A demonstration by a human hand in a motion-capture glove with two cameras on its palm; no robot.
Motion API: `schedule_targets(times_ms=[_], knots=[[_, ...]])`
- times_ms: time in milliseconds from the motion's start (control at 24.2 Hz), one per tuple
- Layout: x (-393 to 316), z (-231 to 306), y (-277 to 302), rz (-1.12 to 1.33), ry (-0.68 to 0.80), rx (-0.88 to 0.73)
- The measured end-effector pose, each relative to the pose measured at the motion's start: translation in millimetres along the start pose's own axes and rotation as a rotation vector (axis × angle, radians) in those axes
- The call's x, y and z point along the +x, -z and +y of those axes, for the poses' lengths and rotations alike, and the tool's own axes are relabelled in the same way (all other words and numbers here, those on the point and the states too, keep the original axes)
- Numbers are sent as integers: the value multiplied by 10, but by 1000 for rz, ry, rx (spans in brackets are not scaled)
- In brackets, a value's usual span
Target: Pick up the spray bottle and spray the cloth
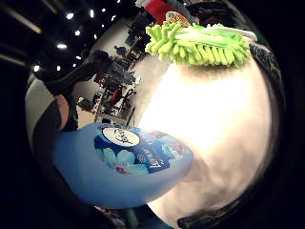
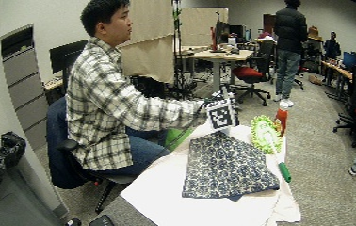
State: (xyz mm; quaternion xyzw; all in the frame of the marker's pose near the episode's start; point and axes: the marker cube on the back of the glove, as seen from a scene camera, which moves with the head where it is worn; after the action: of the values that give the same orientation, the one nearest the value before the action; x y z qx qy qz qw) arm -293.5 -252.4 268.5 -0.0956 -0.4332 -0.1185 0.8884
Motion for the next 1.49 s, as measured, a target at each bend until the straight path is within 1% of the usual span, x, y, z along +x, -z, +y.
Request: schedule_targets(times_ms=[496, 703, 993, 1282, 1365, 1489], knots=[[54, 81, 70, -9, 14, -118], [41, 127, 145, -26, -15, -158], [98, 190, 233, 37, -89, -246], [-89, 312, 400, 246, -55, -310], [-166, 382, 533, 370, -44, -333], [-291, 539, 832, 653, -36, -368]])
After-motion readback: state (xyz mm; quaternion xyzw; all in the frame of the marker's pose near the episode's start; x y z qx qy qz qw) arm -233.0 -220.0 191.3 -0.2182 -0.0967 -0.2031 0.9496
